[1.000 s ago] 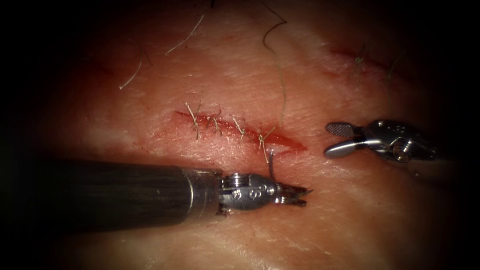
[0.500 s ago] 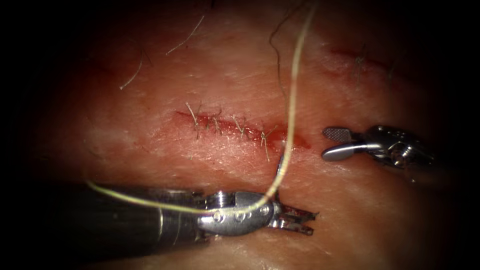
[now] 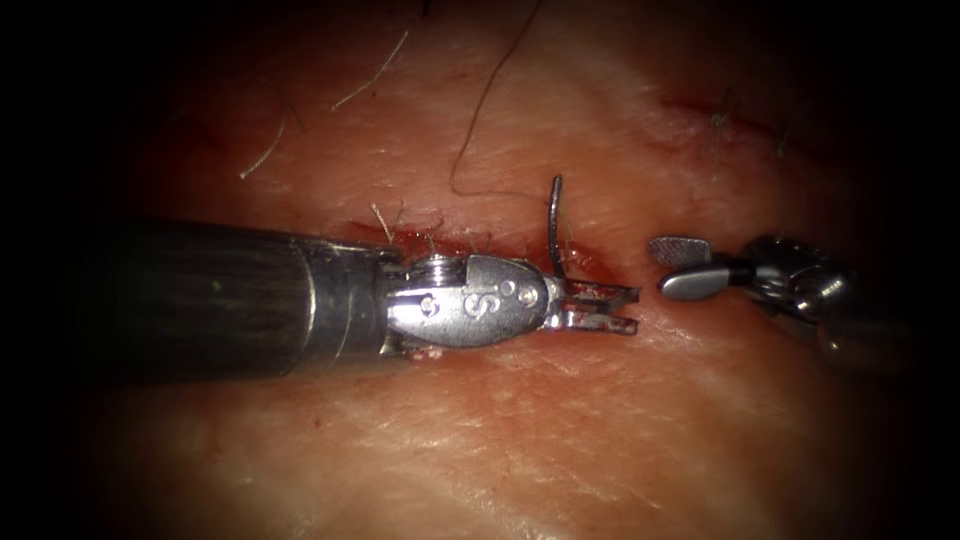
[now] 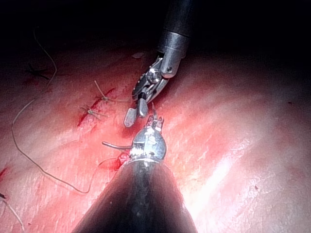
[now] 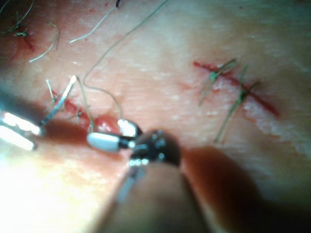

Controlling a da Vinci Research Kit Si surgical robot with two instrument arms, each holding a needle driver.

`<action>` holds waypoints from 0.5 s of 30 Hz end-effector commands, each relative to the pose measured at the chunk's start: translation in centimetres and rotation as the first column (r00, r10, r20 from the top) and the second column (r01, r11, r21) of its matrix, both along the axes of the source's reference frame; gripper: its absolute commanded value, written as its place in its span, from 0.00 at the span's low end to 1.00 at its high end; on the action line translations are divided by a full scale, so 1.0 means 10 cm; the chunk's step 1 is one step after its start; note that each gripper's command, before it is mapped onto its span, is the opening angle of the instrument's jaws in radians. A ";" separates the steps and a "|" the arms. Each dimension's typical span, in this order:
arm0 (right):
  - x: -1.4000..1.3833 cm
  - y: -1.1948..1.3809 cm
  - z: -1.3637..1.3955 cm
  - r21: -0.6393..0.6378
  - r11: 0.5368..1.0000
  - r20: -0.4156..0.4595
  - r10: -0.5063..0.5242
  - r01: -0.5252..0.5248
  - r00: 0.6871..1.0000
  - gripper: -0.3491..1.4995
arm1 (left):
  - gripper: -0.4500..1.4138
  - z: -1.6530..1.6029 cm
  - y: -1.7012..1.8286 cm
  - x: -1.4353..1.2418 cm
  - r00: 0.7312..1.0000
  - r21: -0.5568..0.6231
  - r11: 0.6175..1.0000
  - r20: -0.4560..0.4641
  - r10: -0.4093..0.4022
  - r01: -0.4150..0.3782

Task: Wound Closure

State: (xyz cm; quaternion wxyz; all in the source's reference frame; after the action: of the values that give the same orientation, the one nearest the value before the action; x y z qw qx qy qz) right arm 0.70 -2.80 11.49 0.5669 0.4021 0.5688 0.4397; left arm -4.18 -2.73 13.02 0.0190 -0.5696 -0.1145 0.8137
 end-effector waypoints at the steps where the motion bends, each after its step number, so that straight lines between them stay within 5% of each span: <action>1: 0.012 0.000 0.006 0.011 1.000 -0.018 -0.010 0.010 1.000 0.76 | 0.00 0.006 -0.008 -0.003 1.000 -0.003 1.000 0.002 0.008 -0.008; 15: 0.065 -0.030 -0.005 0.146 0.982 -0.149 -0.096 0.118 0.984 0.72 | 0.00 0.011 -0.045 -0.006 0.999 -0.041 0.998 0.022 0.048 -0.047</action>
State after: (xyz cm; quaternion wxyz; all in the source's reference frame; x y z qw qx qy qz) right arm 1.27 -3.07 11.39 0.5147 0.5039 0.5502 0.4223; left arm -4.19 -3.16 13.08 -0.0137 -0.5762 -0.1101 0.8097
